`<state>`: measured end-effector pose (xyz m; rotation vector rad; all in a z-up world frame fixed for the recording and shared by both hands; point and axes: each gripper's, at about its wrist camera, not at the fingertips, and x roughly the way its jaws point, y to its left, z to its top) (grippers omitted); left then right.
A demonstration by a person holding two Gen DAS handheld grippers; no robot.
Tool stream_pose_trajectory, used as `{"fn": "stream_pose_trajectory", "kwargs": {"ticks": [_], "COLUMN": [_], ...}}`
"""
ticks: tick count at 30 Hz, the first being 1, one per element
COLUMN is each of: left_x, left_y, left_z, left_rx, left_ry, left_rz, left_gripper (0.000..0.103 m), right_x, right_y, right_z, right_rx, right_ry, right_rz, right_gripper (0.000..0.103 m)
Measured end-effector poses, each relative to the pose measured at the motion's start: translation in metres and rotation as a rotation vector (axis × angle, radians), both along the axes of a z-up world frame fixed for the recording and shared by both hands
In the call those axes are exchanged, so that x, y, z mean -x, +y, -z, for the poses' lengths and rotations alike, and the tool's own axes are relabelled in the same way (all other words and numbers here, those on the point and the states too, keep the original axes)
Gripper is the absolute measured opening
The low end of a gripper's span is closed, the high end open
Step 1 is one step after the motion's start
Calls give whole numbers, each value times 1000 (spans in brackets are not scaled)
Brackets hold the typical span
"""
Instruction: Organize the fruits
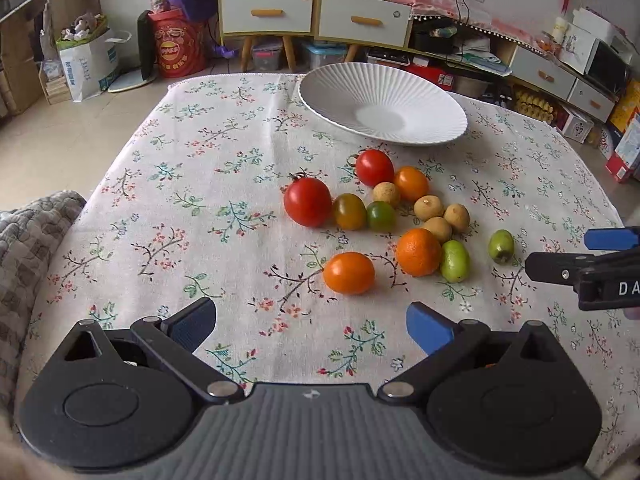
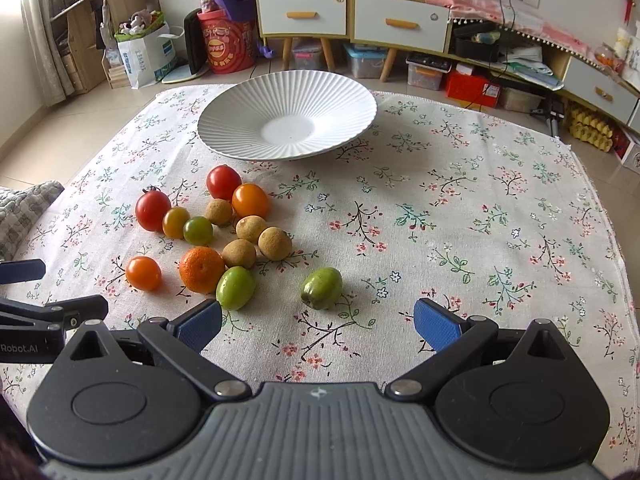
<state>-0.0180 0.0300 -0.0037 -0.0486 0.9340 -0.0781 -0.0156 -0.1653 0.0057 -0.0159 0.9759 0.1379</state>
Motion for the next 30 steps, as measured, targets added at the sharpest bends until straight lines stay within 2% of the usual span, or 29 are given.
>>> {"fn": "stream_pose_trajectory", "kwargs": {"ticks": [5,8,14,16,18,21,28,30], "left_x": [7,8,14,14,13,13,16,15], "left_y": [-13,-21,-37,-41,-43,-48,-58,-58], "left_z": [4,7,13,16,19,23,31,30], "left_rx": [23,66,104,115,128,140,129,130], "left_ry": [1,26,29,33,43,56,58,52], "left_rz": [123,188,287,309,332,363,405,410], "left_gripper": [97,97,96,93,82,73,59,50], "right_x": [0,-3,-11,-15,-19,-23,-24,-25], "right_y": [-2,-1,-5,-5,-7,-10,-8,-8], "right_z": [9,15,26,32,39,46,45,45], "right_rx": [-6,5,3,5,7,-15,8,19], "right_ry": [-14,-7,13,32,60,93,54,46], "right_rz": [-50,-66,-75,-80,-72,-58,-55,-49], "right_gripper": [102,101,100,100,98,94,92,89]}}
